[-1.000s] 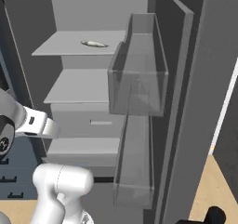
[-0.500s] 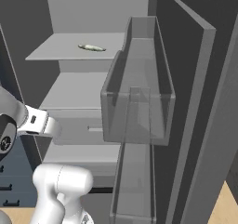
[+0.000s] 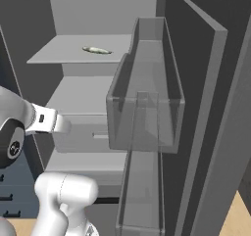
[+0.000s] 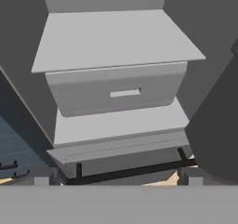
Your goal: Place one mushroom and one fish in each tupperware on the nearby counter, to pack two identical lunches.
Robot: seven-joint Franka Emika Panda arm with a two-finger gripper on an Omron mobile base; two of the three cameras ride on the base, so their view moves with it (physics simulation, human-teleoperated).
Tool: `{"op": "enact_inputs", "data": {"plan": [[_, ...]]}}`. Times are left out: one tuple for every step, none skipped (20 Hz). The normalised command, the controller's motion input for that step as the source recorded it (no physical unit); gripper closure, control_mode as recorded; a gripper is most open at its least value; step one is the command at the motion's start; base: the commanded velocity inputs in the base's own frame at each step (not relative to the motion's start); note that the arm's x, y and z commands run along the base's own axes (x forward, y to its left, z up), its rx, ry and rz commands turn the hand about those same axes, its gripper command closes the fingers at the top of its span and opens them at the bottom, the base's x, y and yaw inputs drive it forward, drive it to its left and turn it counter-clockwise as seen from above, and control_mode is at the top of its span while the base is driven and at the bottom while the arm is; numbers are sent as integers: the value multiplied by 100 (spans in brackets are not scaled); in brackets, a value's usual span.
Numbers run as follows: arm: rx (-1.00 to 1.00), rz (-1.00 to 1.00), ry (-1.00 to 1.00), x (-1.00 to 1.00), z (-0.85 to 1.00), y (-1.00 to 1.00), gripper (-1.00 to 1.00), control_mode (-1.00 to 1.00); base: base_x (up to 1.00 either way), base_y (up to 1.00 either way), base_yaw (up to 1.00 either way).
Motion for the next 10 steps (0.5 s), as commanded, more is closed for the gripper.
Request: {"op": "enact_inputs", "data": {"plan": [[0,4,-14,11,44,0,-100,-100,0,0,0],[-3,4,-14,9,41,0,-100,-100,0,0,0],[-1,4,-15,14,50,0,-100,-100,0,0,0],[-3,3,-14,19,47,0,-100,-100,0,0,0],[-5,3,-15,14,46,0,-100,-100,0,0,0],[-4,4,-16,12,46,0,-100,-100,0,0,0],[-2,7,-21,6,49,0,-100,-100,0,0,0],[0,8,-23,4,49,0,-100,-100,0,0,0],[0,8,-21,2,51,0,-100,-100,0,0,0],[0,8,-20,11,59,0,-100,-100,0,0,0]]}}
